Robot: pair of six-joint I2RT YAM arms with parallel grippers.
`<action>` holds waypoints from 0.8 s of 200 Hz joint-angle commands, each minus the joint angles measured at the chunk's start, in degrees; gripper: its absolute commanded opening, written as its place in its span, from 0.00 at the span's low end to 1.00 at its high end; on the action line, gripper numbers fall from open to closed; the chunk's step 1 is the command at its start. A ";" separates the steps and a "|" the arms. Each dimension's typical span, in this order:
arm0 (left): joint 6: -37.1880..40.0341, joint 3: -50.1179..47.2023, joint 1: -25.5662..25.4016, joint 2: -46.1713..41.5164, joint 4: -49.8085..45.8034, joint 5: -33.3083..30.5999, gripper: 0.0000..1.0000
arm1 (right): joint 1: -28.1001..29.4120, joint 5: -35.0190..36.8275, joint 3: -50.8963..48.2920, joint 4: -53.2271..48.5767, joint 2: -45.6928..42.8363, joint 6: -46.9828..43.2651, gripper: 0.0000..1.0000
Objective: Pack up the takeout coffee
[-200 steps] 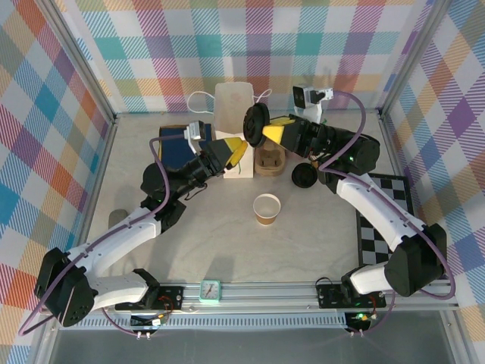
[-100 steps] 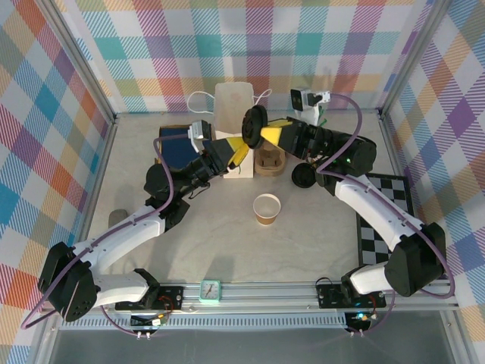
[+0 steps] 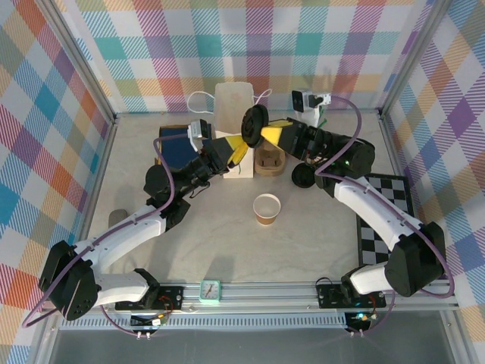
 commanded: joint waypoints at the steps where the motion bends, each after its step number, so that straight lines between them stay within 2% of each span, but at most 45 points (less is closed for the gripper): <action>1: -1.13 0.99 -0.76 -0.08 6.91 -0.16 0.44 | 0.36 0.03 -1.31 1.77 -0.34 -1.28 0.12; 160: -2.07 -0.01 -0.76 -0.43 10.37 -1.64 0.40 | 0.32 2.63 -6.77 1.77 0.43 -2.03 0.12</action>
